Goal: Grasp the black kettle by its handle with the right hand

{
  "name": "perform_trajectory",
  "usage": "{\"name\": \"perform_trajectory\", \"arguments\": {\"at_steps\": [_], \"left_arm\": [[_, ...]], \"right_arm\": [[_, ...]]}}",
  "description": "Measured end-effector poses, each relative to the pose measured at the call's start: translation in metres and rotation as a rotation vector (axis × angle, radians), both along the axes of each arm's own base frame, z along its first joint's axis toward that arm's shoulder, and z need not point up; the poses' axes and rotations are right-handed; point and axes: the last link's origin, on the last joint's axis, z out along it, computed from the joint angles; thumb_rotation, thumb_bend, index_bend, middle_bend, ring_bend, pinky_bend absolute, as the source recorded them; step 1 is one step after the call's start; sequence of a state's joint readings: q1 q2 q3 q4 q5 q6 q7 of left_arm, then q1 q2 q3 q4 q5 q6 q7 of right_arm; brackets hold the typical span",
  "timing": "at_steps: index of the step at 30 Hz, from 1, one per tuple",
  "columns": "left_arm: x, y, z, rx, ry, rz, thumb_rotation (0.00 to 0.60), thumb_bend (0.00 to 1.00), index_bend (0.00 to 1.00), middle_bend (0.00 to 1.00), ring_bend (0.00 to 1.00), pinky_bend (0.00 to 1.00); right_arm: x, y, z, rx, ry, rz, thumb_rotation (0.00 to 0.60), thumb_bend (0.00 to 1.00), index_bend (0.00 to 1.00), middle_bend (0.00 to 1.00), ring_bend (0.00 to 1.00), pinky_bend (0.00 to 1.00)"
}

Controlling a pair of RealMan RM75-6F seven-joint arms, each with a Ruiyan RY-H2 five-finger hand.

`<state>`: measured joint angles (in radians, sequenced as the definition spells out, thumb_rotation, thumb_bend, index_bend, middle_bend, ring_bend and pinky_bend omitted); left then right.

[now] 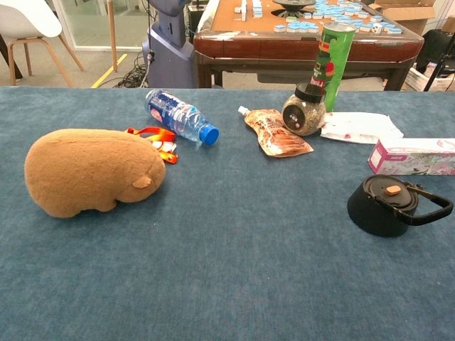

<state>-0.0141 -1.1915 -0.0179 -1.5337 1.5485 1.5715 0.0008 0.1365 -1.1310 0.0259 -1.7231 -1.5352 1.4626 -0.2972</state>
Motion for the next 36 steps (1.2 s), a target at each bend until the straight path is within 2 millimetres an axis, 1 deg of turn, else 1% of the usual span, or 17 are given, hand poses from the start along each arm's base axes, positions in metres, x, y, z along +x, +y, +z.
{"name": "perform_trajectory", "arguments": {"at_steps": [14,16,18,22,23,25,28,36], "left_arm": [[-0.002,-0.005,0.0,-0.004,0.003,0.014,0.6,0.2,0.11,0.05,0.14,0.05],[-0.002,-0.005,0.0,-0.005,0.004,0.015,0.6,0.2,0.11,0.05,0.14,0.05],[-0.002,-0.005,0.0,-0.007,0.005,0.016,0.6,0.2,0.11,0.05,0.14,0.05],[-0.002,-0.007,0.0,-0.008,0.008,0.022,0.6,0.2,0.11,0.05,0.14,0.05],[-0.002,-0.007,0.0,-0.009,0.008,0.024,0.6,0.2,0.11,0.05,0.14,0.05],[-0.003,-0.009,0.0,-0.011,0.008,0.03,0.6,0.2,0.11,0.05,0.14,0.05],[-0.003,-0.01,-0.001,-0.015,0.008,0.036,0.6,0.2,0.11,0.05,0.14,0.05],[-0.006,-0.012,0.001,-0.007,0.004,0.043,0.6,0.2,0.11,0.05,0.14,0.05]], "right_arm": [[0.001,-0.002,0.001,0.021,0.007,-0.015,0.388,0.23,0.22,0.26,0.14,0.2],[0.001,-0.003,0.0,0.029,0.016,-0.019,0.388,0.21,0.22,0.26,0.14,0.2],[0.0,-0.003,-0.001,0.032,0.027,-0.023,0.391,0.17,0.22,0.26,0.14,0.2],[-0.002,-0.004,-0.004,0.043,0.069,-0.035,0.41,0.05,0.22,0.26,0.14,0.2],[-0.002,-0.004,-0.005,0.049,0.079,-0.038,0.414,0.02,0.22,0.26,0.14,0.2],[-0.003,-0.005,-0.009,0.069,0.101,-0.043,0.413,0.0,0.22,0.26,0.14,0.2],[-0.002,-0.007,-0.017,0.1,0.128,-0.045,0.415,0.0,0.2,0.26,0.14,0.2],[0.008,-0.02,-0.047,0.186,0.189,-0.013,0.415,0.0,0.12,0.18,0.06,0.14]]}}
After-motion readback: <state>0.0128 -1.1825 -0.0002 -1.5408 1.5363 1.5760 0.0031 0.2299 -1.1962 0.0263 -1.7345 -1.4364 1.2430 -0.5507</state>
